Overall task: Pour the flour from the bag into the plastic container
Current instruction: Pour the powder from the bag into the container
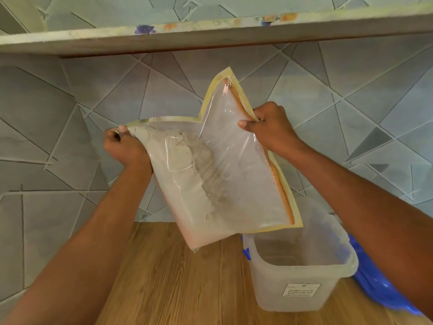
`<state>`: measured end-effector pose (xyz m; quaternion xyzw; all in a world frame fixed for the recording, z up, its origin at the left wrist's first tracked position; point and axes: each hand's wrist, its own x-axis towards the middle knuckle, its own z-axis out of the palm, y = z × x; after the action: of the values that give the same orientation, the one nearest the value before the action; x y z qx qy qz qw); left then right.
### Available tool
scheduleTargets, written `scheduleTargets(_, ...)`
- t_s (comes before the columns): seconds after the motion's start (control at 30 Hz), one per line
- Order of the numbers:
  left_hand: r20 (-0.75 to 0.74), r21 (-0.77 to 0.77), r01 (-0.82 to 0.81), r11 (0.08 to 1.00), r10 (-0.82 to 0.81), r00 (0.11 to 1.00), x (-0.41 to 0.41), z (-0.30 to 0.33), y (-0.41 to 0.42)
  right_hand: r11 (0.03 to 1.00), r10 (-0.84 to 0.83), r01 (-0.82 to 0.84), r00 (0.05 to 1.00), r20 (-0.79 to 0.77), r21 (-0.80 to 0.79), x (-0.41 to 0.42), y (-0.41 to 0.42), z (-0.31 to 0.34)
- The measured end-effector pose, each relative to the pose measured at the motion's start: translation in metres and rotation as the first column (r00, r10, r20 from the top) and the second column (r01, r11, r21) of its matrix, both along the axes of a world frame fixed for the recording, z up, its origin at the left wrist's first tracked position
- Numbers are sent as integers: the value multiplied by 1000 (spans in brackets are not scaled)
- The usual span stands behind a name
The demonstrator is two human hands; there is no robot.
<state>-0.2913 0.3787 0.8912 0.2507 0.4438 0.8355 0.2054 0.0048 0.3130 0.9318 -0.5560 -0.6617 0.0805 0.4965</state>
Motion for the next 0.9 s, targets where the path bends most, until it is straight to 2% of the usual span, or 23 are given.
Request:
scheduleTargets(0.1, 0, 13, -3, 1000, 3, 1000, 6, 4, 1, 1000, -11, 11, 1000, -13, 4, 8, 2, 2)
scheduleTargets(0.2, -41, 30, -14, 999, 16, 999, 13, 10, -1, 999, 18, -17, 999, 39, -27, 14, -1, 2)
scheduleTargets(0.33, -86, 45, -12, 999, 15, 996, 24, 15, -2, 1000, -7, 8, 1000, 13, -24, 27, 0, -3)
scheduleTargets(0.6, -92, 34, -23, 999, 26, 995, 33, 18, 0, 996, 42, -36, 996, 74, -76, 42, -4, -2)
scheduleTargets(0.7, -112, 53, -35, 998, 41, 993, 41, 24, -3, 999, 17, -15, 999, 46, -32, 48, -6, -3)
scheduleTargets(0.8, -162, 45, -74, 996, 81, 983, 47, 32, -4, 994, 70, -64, 995, 72, -83, 53, -8, -5)
scheduleTargets(0.9, -175, 48, -77, 996, 84, 981, 52, 40, -5, 998, 35, -35, 999, 8, -56, 63, -8, -9)
